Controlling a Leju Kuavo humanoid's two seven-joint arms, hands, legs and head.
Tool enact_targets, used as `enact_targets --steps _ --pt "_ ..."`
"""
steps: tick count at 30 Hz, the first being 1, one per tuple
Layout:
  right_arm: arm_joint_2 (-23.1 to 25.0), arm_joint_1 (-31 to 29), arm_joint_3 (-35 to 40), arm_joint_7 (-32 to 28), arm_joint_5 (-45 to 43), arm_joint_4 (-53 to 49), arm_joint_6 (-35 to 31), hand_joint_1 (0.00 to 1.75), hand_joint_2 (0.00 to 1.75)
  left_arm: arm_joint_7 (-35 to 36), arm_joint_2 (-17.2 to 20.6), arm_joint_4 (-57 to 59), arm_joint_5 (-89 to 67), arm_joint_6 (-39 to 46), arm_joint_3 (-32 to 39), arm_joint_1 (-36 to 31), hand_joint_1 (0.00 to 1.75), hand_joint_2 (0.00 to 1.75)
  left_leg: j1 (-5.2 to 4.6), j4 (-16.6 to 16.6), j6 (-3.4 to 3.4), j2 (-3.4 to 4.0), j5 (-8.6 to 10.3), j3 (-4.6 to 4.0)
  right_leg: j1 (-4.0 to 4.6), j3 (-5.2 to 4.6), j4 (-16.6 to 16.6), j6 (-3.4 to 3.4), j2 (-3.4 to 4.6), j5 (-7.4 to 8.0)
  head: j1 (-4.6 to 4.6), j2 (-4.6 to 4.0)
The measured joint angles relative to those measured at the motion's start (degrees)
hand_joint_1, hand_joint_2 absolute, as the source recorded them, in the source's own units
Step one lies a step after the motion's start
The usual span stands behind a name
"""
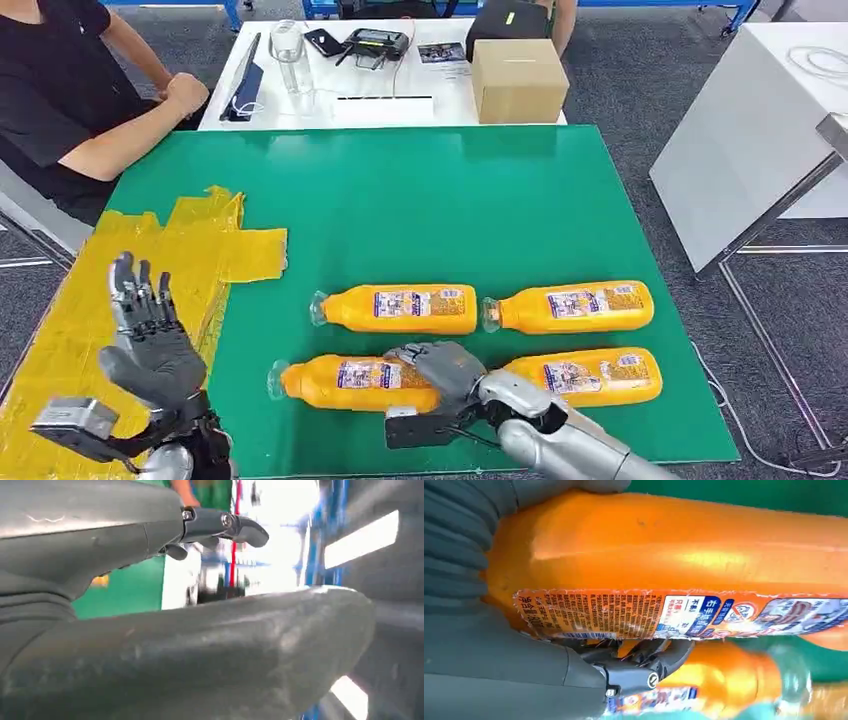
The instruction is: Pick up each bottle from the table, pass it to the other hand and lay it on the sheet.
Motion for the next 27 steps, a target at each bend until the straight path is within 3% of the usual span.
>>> enact_targets --steps 5,16,17,27 --pt "2.23 5.13 -3.74 0.20 2.22 -1.86 -3.05 1.75 1.75 -0.02 -1.55 -2.60 1.07 -0.13 3.97 1.22 0.00 0.00 0.01 0.00 0.01 0.02 -0.01 0.05 0.01 0.00 0.00 0.05 0.01 -0.05 0.00 0.00" --pt "3.31 7.86 -6.15 0.11 2.37 -3.61 -3.51 1.75 1.75 -0.02 -2.56 -3.89 1.09 0.26 5.96 1.71 0.00 0.00 0.00 0.00 0.01 0.02 -0.02 0.07 0.01 0.03 0.00 0.08 0.01 -0.06 0.00 0.00" --pt "3.57 8.70 -6.74 -0.73 2.57 -3.94 -4.35 1.75 1.75 -0.02 -2.67 -4.17 1.51 0.74 6.20 1.76 0.00 1.75 0.00 0.00 0.01 0.01 -0.02 0.06 0.01 0.04 0.00 0.09 0.01 -0.07 0.00 0.00" --pt "9.32 20.16 -15.11 -7.81 3.44 -15.02 -10.73 1.75 1.75 -0.02 -3.13 -7.23 3.14 0.59 8.21 3.72 0.00 1.75 0.01 -0.01 0.00 -0.03 -0.01 -0.40 0.03 -0.37 0.02 0.10 -0.01 -0.10 0.00 0.00"
